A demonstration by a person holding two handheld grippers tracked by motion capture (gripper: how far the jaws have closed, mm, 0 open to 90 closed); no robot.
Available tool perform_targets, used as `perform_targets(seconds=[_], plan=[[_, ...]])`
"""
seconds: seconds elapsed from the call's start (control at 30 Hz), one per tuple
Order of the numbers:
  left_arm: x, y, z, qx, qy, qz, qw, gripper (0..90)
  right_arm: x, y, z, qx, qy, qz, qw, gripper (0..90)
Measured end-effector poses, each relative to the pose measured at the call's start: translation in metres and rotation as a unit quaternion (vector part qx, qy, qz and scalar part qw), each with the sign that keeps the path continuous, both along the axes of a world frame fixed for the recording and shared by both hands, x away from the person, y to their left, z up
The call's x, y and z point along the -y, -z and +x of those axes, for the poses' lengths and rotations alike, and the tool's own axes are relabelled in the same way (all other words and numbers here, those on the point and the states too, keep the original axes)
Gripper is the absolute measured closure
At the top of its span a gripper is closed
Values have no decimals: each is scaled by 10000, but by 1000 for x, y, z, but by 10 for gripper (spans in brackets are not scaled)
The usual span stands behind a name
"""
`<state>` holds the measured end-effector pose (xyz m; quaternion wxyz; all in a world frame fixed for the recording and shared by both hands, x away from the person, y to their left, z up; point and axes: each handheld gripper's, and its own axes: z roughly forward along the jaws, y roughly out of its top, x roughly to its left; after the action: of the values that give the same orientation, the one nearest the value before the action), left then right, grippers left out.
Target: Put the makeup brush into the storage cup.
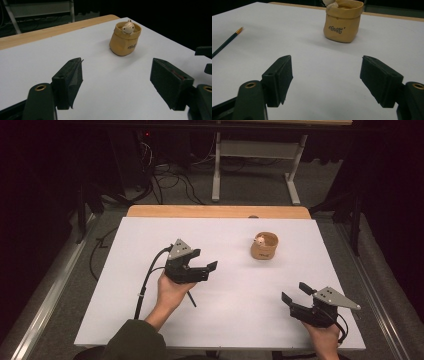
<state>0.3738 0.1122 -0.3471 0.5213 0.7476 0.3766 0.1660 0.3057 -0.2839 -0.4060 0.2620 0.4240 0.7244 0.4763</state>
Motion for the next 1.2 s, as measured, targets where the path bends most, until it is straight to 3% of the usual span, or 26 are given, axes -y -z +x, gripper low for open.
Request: perform_targets(seconds=[0.5, 0.87, 1.2], plan=[[-1, -3, 1, -129, -167, 477, 9986, 253, 0, 0, 0, -26, -4, -7, 10000, 280], [0, -5, 3, -425, -189, 689, 9965, 246, 0, 0, 0, -36, -3, -1, 10000, 280], [-2, -6, 5, -833, -294, 829, 9926, 223, 0, 0, 0, -34, -10, -7, 10000, 280]])
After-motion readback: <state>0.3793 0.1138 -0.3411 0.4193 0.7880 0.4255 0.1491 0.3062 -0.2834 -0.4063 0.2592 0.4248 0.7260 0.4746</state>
